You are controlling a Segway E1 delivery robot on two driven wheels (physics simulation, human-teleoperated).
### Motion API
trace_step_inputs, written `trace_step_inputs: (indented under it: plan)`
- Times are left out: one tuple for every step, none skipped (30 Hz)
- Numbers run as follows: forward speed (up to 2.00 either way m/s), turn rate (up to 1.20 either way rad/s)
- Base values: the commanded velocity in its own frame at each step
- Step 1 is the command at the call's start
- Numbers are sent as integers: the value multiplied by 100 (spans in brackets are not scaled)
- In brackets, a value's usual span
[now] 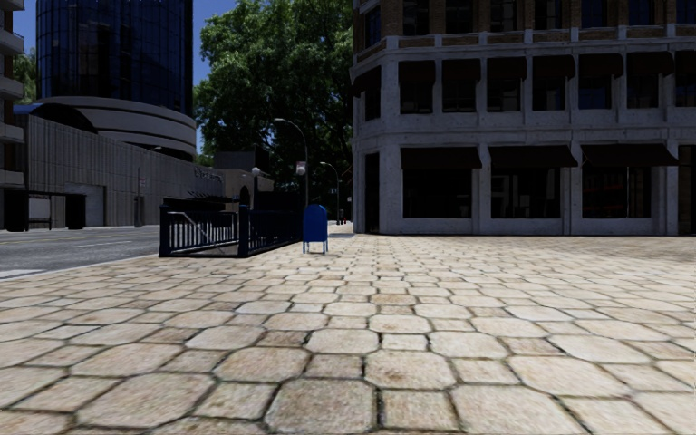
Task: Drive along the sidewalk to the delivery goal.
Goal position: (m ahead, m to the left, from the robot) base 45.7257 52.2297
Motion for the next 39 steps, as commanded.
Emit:
trace_step_inputs:
  plan:
    - [200, 21]
    - [200, 21]
    - [200, 28]
    - [200, 46]
    - [200, 59]
    - [200, 64]
    - [200, 64]
    - [200, 65]
    - [200, 65]
    - [200, 65]
    - [200, 65]
    - [200, 65]
    - [200, 65]
    - [200, 65]
    - [200, 64]
    - [200, 64]
    - [200, 64]
    - [200, 64]
    - [200, 63]
    - [200, 59]
    - [200, 56]
    - [200, 56]
    - [200, 56]
    - [200, 55]
    - [200, 55]
    - [200, 55]
    - [200, 55]
    - [200, 55]
    - [200, 55]
    - [200, 55]
    - [200, 55]
    - [200, 55]
    - [200, 55]
    - [200, 55]
    - [200, 55]
    - [200, 56]
    - [200, 56]
    - [200, 56]
    - [200, 56]
